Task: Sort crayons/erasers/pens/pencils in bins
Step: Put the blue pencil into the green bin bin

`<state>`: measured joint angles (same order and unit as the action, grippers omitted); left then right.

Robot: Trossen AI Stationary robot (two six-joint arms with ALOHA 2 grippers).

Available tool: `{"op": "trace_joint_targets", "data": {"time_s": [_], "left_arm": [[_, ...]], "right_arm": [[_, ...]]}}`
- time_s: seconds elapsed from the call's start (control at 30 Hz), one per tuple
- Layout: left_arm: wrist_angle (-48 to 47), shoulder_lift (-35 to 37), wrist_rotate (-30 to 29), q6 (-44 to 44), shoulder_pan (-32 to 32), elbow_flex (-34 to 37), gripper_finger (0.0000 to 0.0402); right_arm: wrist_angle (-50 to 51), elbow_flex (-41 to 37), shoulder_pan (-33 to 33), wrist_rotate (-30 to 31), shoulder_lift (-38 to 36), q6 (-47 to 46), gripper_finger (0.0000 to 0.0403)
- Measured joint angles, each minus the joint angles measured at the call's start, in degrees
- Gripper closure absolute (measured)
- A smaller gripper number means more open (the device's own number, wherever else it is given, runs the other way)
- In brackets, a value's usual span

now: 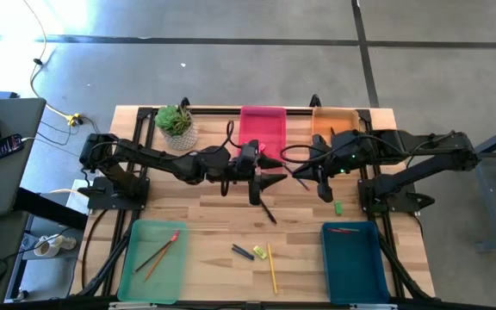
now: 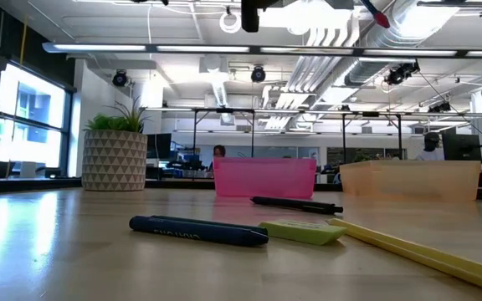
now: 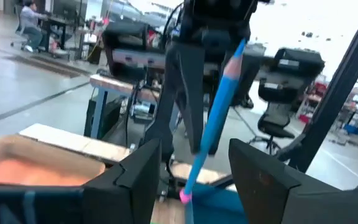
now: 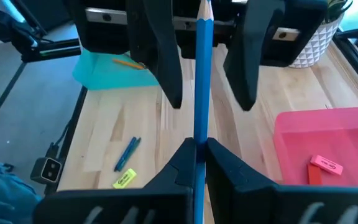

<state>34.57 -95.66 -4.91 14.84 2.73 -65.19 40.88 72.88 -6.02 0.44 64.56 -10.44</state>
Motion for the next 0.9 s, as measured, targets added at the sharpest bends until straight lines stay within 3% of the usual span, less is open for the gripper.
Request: {"op": "trace_joint_targets", "data": {"time_s": [0.47, 0.9], "left_arm": [[5.59, 0.00, 1.22, -0.01, 0.69, -0.04, 0.0255], [5.58, 0.00, 1.46, -0.14, 0.69, -0.04, 0.0378]], "right_arm": [[-2.37, -0.02, 0.00, 0.03, 1.35, -0.06, 0.0400], [-2.39, -0.04, 0.00, -0.15, 1.87, -1.21, 0.0399]]}}
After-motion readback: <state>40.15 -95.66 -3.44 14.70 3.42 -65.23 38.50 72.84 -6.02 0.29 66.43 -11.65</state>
